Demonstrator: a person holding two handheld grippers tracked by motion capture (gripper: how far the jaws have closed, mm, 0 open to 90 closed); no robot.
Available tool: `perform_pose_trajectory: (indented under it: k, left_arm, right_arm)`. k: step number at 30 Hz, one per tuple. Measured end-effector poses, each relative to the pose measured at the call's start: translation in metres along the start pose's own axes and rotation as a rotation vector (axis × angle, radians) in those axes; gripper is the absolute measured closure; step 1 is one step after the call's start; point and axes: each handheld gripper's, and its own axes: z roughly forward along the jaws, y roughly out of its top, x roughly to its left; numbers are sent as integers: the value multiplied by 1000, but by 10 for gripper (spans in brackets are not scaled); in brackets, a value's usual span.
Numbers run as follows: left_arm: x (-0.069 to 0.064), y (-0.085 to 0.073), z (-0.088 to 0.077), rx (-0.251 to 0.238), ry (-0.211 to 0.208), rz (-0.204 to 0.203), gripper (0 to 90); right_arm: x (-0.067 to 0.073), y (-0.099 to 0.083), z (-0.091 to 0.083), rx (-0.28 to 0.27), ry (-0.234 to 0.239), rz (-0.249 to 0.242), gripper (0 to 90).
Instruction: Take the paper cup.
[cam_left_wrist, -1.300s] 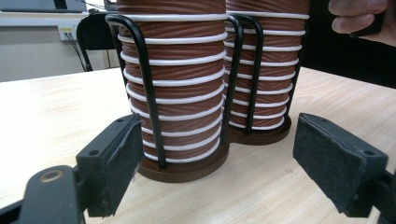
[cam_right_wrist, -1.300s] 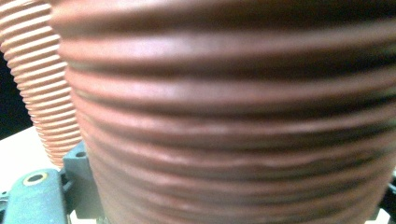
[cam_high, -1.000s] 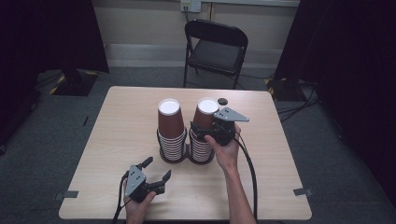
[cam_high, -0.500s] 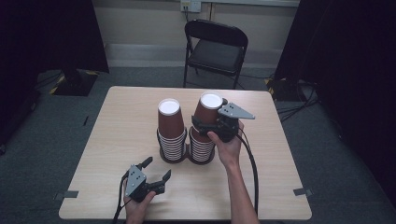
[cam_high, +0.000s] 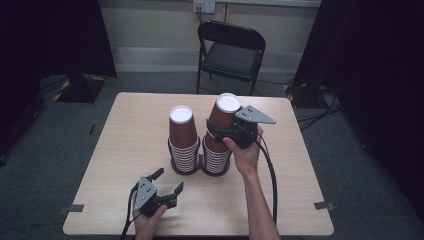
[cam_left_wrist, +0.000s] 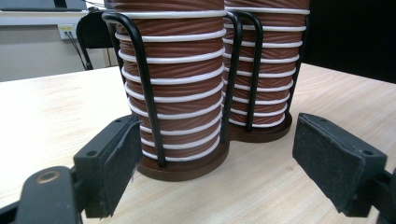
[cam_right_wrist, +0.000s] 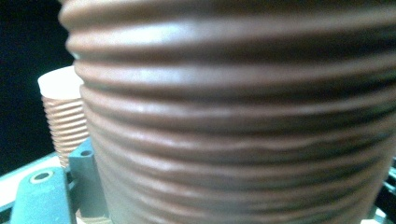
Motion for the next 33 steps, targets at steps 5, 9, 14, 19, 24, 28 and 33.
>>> perform_pose_trajectory:
  k: [5, 9, 14, 19, 24, 28, 33]
  left_arm:
    - [0, 0, 0, 0, 0, 1, 157]
    - [0, 0, 0, 3, 0, 4, 157]
    - [0, 0, 0, 5, -1, 6, 157]
    - [0, 1, 1, 10, 0, 12, 158]
    - [0, 0, 1, 7, -1, 5, 158]
    - [0, 0, 1, 8, 1, 6, 158]
    - [0, 0, 1, 9, 2, 7, 159]
  right_arm:
    - [-2, 3, -1, 0, 2, 6, 130]
    - [-3, 10, -2, -10, 10, 17, 130]
    - [-2, 18, -4, -30, 6, 18, 132]
    - [-1, 26, -5, -36, 10, 16, 134]
    - [-1, 28, -8, -53, 12, 27, 135]
    - [-1, 30, -11, -64, 19, 38, 136]
    - [-4, 36, -17, -95, 17, 59, 137]
